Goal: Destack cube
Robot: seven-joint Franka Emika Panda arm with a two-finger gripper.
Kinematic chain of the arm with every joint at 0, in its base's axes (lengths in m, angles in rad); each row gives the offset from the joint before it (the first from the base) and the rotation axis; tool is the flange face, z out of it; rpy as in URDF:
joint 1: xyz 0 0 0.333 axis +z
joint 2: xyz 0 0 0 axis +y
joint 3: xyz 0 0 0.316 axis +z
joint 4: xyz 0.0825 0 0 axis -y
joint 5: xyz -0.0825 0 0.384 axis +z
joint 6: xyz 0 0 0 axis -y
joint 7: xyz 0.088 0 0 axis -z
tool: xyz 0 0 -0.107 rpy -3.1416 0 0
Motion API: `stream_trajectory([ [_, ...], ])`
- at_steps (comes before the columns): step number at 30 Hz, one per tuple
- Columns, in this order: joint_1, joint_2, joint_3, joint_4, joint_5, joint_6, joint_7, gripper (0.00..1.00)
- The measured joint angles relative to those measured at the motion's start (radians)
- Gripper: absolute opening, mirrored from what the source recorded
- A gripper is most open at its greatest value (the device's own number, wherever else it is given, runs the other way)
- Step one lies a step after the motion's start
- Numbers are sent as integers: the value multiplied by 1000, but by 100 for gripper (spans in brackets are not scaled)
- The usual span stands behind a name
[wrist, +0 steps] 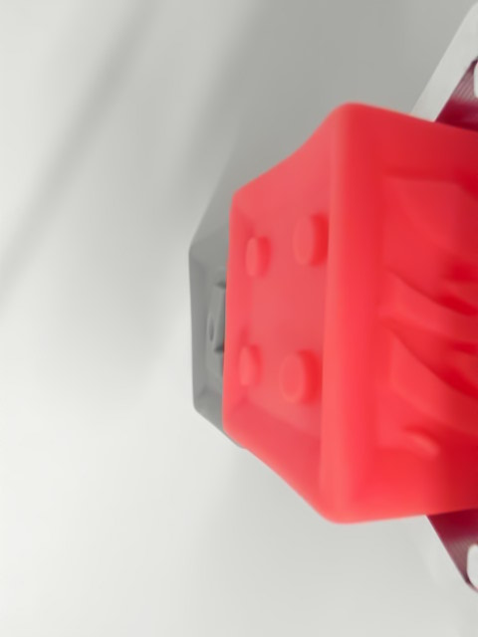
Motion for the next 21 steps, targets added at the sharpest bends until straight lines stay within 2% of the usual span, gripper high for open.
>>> stream_trajectory([
  [7,1,-2,-1,0,0,-2,1,0],
  [12,4,-15,-5,-2,-6,-12,5,0],
  [21,9,-54,-16,-6,-29,-45,19,0],
])
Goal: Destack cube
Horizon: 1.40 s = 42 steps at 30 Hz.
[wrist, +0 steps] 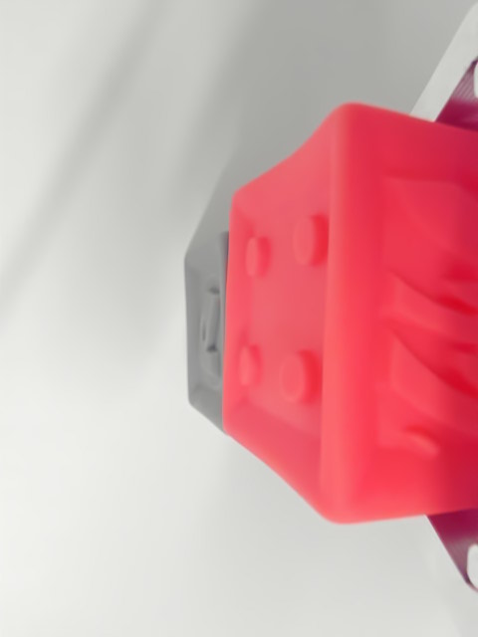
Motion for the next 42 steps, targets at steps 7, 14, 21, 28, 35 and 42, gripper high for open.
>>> stream_trajectory([
  [7,1,-44,-7,-4,-25,-37,18,0],
  [14,1,-93,-10,-7,-49,-81,35,0],
  [21,-1,-149,-13,-9,-72,-134,52,0],
  [28,-5,-210,-13,-9,-91,-194,66,0],
  [35,-8,-270,-13,-2,-106,-259,77,0],
  [42,-8,-312,-10,7,-112,-304,101,0],
])
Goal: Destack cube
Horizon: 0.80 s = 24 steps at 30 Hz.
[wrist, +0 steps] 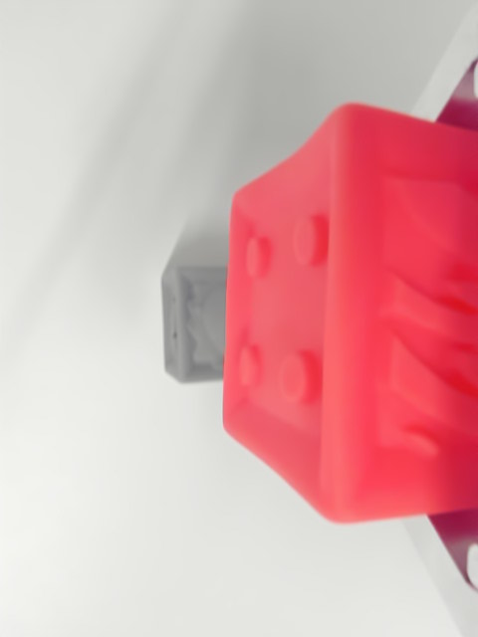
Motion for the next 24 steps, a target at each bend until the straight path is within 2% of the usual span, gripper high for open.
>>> stream_trajectory([
  [7,11,33,19,12,2,6,62,0],
  [24,40,90,60,42,21,34,220,0],
])
